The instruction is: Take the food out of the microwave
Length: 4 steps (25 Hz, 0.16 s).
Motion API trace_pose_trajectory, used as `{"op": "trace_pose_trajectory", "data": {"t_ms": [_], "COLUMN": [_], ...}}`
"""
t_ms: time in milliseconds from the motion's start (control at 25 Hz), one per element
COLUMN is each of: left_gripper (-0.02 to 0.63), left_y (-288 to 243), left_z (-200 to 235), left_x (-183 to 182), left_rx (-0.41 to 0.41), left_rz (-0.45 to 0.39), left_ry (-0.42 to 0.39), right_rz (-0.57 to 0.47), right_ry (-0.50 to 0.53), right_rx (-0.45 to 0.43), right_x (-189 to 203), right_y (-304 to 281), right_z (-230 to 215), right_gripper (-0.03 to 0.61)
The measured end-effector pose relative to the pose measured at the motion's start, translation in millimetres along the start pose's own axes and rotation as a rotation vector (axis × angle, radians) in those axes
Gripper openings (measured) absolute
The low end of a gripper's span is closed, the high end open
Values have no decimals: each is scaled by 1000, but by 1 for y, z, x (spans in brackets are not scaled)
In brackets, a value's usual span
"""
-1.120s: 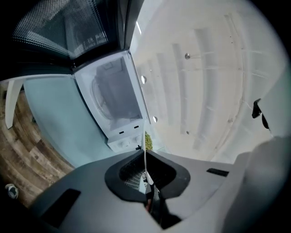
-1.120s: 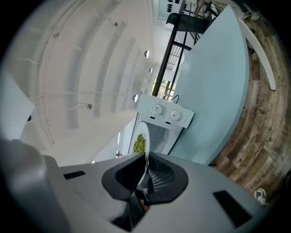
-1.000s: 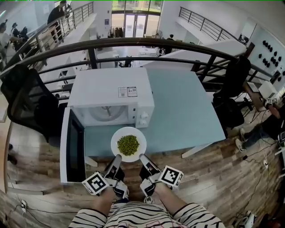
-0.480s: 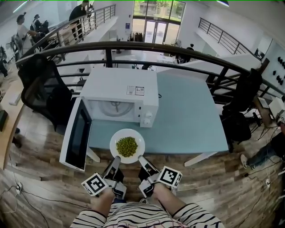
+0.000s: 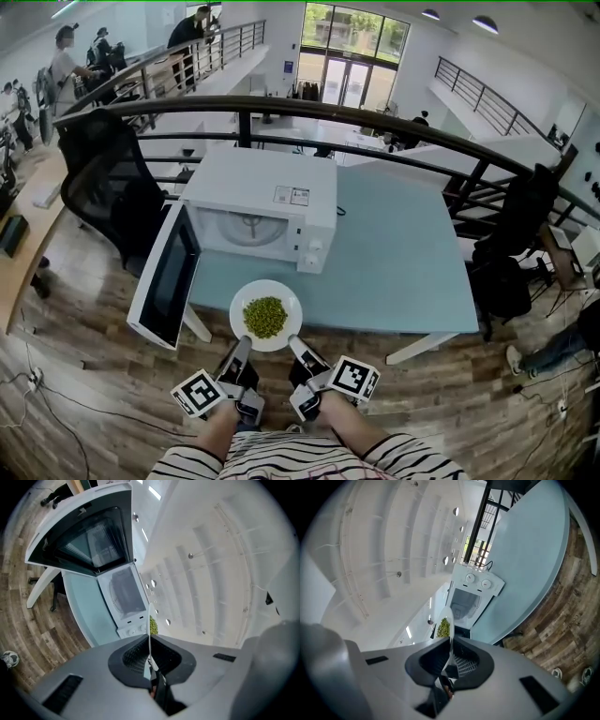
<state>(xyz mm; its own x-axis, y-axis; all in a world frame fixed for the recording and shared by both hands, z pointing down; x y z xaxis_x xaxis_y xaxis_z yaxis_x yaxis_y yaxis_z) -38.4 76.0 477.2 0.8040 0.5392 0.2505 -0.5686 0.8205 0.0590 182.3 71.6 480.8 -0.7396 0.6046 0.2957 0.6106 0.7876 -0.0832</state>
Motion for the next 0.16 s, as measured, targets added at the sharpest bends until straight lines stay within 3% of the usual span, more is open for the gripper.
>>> {"op": "trace_pose_trajectory", "data": {"t_ms": [160], "left_gripper": [31], "left_y": [10], "left_z": [-2], "left_x": [9], "left_rx": [-2], "left_rz": [-4], "left_ry": [-9], "right_rz": [11], "right_ry": [-1], "right_rx": [7], "right_x": [6], "right_y": [12], "right_z": [1], "right_gripper": [41]}}
Point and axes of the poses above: the fingertips, and each gripper's own axes: y backward along the fingers, z to its left, x out of its underside, the point moved 10 cm from there along y, backward along the fingers, and after that the axes turned 1 degree about y, right-handed, at the moved point
